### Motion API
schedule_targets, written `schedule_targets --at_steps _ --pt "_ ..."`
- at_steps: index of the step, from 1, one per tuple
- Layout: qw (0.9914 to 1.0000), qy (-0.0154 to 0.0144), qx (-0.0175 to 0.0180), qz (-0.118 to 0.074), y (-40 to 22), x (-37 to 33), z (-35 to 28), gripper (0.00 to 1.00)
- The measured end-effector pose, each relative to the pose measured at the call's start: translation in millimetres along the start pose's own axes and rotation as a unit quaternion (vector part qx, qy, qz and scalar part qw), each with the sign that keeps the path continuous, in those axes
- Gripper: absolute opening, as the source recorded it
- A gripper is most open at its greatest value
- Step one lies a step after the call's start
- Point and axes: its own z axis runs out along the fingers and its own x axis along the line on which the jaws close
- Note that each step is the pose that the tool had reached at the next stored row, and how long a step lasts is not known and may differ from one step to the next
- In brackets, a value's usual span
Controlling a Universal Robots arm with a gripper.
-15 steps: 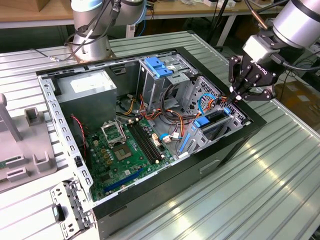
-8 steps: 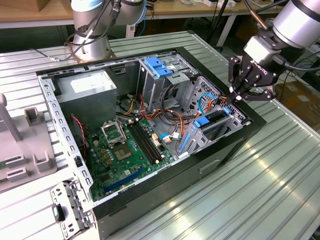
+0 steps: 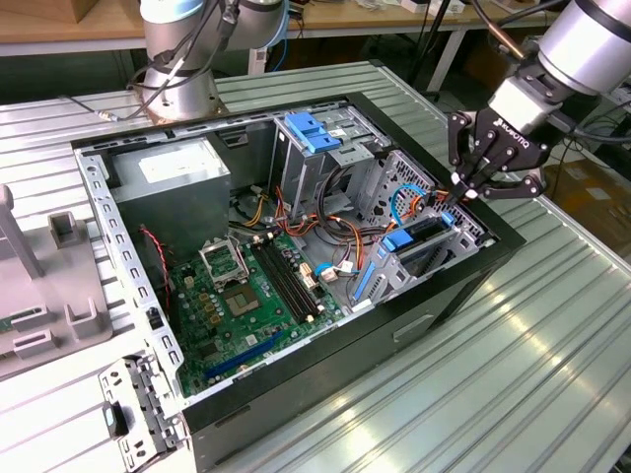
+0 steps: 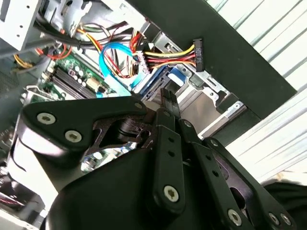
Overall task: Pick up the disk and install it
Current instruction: 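Insert the first disk wire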
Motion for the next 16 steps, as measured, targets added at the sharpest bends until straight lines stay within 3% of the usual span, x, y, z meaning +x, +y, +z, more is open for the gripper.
schedule_targets --at_steps 6,8,13,15,16 --pt "0.99856 0.0018 -0.0069 -0.053 0.0 0.0 0.0 0.11" --pt "0.99657 0.0027 -0.0105 -0.082 0.0 0.0 0.0 0.11" --pt "0.99240 0.0040 -0.0156 -0.122 0.0 0.0 -0.1 0.11" --pt "0.99035 0.0045 -0.0176 -0.137 0.0 0.0 0.0 0.11" --pt "0.98883 0.0048 -0.0189 -0.148 0.0 0.0 0.0 0.11"
